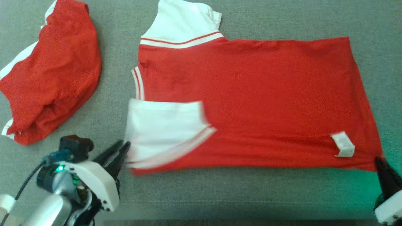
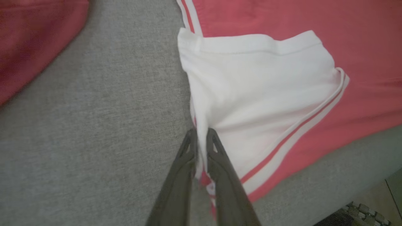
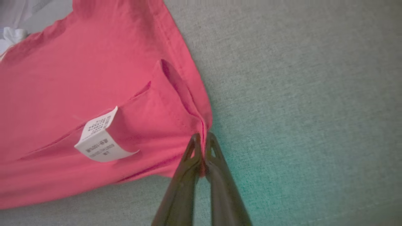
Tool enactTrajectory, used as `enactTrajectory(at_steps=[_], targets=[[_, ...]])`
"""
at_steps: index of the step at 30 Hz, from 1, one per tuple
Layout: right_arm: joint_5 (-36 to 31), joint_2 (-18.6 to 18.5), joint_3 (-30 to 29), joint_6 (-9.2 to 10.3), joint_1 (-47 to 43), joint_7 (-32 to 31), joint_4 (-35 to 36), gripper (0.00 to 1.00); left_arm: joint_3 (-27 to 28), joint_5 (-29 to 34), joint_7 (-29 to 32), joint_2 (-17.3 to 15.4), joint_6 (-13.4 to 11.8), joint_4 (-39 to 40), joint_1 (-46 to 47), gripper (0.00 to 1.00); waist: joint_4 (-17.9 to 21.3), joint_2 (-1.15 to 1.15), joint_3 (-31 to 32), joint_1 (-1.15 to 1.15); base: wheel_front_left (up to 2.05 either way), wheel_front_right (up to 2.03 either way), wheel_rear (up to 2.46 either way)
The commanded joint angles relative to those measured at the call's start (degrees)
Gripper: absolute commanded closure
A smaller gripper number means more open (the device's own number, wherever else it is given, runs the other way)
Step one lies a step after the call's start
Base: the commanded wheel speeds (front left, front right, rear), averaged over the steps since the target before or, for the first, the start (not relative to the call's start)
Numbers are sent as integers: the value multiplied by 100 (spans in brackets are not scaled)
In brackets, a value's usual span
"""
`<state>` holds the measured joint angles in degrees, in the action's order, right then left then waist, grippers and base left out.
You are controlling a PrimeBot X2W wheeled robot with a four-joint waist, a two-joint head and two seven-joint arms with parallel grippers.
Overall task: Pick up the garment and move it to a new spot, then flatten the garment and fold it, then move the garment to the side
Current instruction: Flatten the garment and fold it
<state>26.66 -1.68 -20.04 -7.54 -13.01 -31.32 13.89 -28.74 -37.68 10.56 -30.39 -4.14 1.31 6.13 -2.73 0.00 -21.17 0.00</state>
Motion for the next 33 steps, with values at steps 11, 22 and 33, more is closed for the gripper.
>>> enactTrajectory(at_steps=[11,22,33], targets=[[-878,-120,420,5,528,1217,1259,0,780,540,-1297,85,-849,409,199,0,-25,0,229,0,0,0,0],[-1442,-120,1030,5,1293,2126,1095,0,1058,869,-2181,318,-1151,662,576,0,-128,0,408,0,0,0,0],[-1543,-120,1276,5,1511,2366,884,0,999,857,-2183,316,-1140,565,584,0,-82,0,377,0,0,0,0]])
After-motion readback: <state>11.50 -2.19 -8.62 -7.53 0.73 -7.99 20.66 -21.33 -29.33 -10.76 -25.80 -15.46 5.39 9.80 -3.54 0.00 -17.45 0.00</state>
